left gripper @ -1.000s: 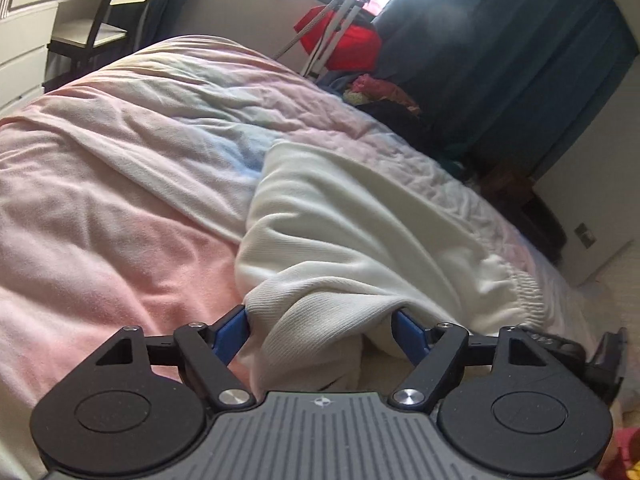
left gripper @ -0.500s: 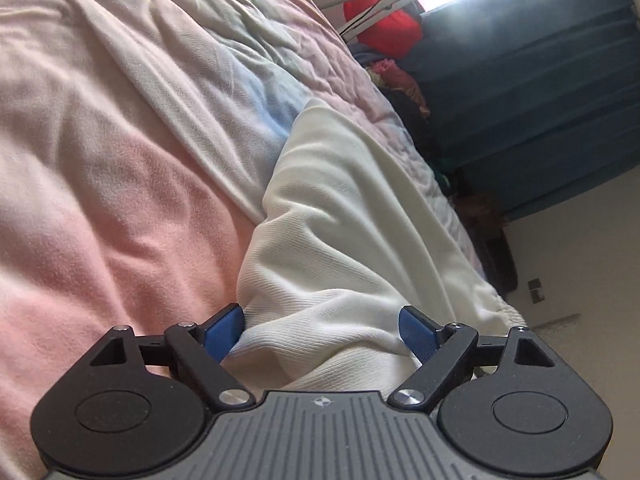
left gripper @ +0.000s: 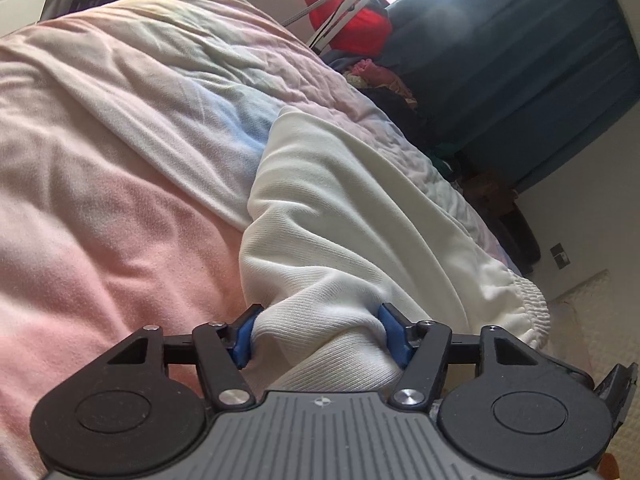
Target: Fold clothes
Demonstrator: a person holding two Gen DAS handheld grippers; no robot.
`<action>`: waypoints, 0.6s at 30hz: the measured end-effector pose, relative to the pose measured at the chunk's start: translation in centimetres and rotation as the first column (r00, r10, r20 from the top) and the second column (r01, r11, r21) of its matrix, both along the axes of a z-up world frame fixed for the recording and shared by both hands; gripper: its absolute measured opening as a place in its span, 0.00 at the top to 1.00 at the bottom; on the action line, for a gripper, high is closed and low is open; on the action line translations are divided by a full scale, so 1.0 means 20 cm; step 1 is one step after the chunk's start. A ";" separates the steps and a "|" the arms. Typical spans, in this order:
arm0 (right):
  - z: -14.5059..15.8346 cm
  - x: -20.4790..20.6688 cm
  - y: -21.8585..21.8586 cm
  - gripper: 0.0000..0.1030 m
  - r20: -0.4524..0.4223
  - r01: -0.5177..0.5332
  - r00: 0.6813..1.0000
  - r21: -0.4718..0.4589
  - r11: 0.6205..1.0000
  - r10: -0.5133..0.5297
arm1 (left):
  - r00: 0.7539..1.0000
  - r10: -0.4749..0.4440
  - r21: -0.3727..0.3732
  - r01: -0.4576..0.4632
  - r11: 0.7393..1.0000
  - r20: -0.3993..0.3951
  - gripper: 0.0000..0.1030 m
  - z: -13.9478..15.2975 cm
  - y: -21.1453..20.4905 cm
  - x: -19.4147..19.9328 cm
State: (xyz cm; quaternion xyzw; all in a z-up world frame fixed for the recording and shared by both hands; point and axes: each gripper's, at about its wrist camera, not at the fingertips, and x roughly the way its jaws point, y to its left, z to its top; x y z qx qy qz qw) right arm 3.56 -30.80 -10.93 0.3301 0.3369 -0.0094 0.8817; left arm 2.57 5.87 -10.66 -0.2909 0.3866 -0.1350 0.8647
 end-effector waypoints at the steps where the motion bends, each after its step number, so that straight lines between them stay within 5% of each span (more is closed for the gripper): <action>1: 0.00 -0.01 0.00 0.72 0.005 0.000 1.000 0.000 1.000 0.000 | 1.000 -0.005 0.013 0.005 1.000 0.015 0.47 0.01 -0.01 0.00; 5: 0.05 -0.04 -0.01 0.73 0.051 0.001 0.999 0.044 0.999 -0.003 | 0.998 -0.052 0.098 0.048 0.994 0.046 0.55 0.11 -0.06 0.03; 12: 0.29 -0.10 0.00 0.74 0.166 -0.033 0.986 0.073 0.997 0.021 | 0.988 -0.029 0.084 0.016 0.996 0.153 0.65 0.40 -0.04 0.07; 18: 0.55 -0.09 -0.20 0.74 0.254 -0.009 0.967 0.136 0.991 -0.026 | 0.976 -0.094 0.079 0.080 0.994 0.194 0.67 0.79 -0.25 0.24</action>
